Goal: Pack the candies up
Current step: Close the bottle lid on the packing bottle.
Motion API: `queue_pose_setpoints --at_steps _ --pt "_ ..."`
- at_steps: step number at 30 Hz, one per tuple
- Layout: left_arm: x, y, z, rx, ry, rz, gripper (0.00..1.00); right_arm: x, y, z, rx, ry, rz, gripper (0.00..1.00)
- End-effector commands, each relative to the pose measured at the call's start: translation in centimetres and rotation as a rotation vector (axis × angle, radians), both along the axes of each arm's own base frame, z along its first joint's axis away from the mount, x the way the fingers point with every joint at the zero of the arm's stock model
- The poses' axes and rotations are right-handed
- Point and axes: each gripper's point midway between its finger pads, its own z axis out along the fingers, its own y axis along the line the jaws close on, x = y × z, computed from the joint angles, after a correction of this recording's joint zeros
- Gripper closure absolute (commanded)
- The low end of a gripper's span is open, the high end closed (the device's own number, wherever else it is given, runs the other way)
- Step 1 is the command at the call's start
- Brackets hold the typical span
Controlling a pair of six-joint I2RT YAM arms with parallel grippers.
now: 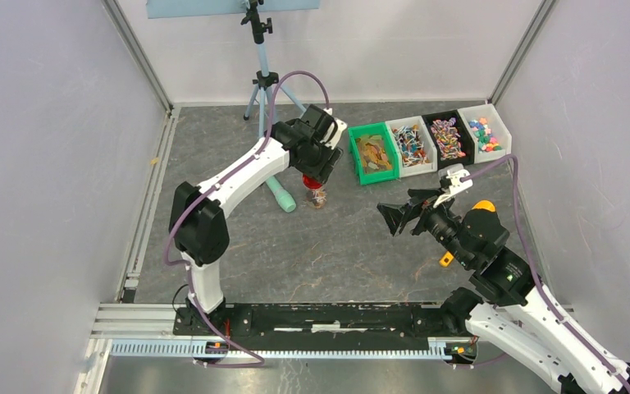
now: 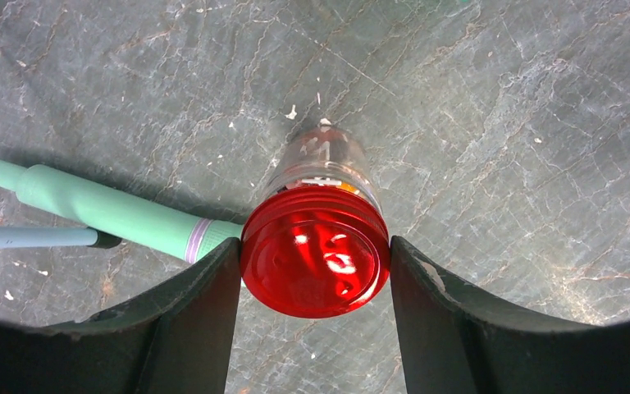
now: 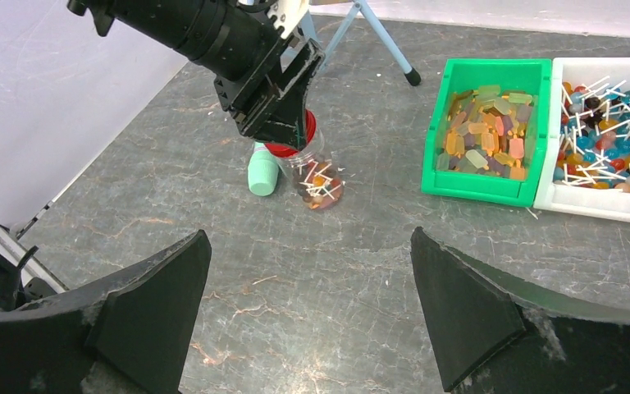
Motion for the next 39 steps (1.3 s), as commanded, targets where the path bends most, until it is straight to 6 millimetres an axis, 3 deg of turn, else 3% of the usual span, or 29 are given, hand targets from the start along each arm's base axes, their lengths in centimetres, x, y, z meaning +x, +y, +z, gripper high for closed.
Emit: queue_pose_setpoints --at_steps 1,10,15,19,23,26,29,34,39 --pt "0.8 -0.9 0.3 -0.023 0.0 -0.012 0.33 0.1 -0.1 2.6 0.031 -0.054 -0.004 0.02" --pt "1.1 -1.1 -0.4 -0.018 0.006 -0.03 0.23 0.2 0.6 1.7 0.014 -0.033 0.02 0.02" --pt "1.4 -1.2 0.6 -0.03 -0.016 -0.03 0.0 0.3 0.6 1.9 0.007 -0.034 0.02 0.02" --pt "1.1 -2.4 3.2 -0.136 -0.047 -0.043 0.0 0.4 1.4 1.0 0.016 -0.009 0.042 0.02" --pt "1.9 -2.4 8.0 -0.296 -0.15 0.028 0.0 0.1 3.6 -1.1 0.053 0.061 0.125 0.02" --pt "2.9 -0.4 11.0 -0.369 -0.207 0.131 0.0 0.0 5.1 -2.1 0.067 0.106 0.184 0.02" --pt "3.3 2.3 12.3 -0.429 -0.207 0.213 0.0 0.7 6.5 -2.6 0.067 0.123 0.216 0.02" --pt "2.0 5.7 12.5 -0.604 -0.157 0.219 0.05 3.0 9.1 -2.9 0.028 0.128 0.248 0.03" --pt "0.3 7.4 10.3 -0.713 -0.217 0.237 0.13 6.8 10.8 -3.6 -0.083 0.13 0.217 0.16"
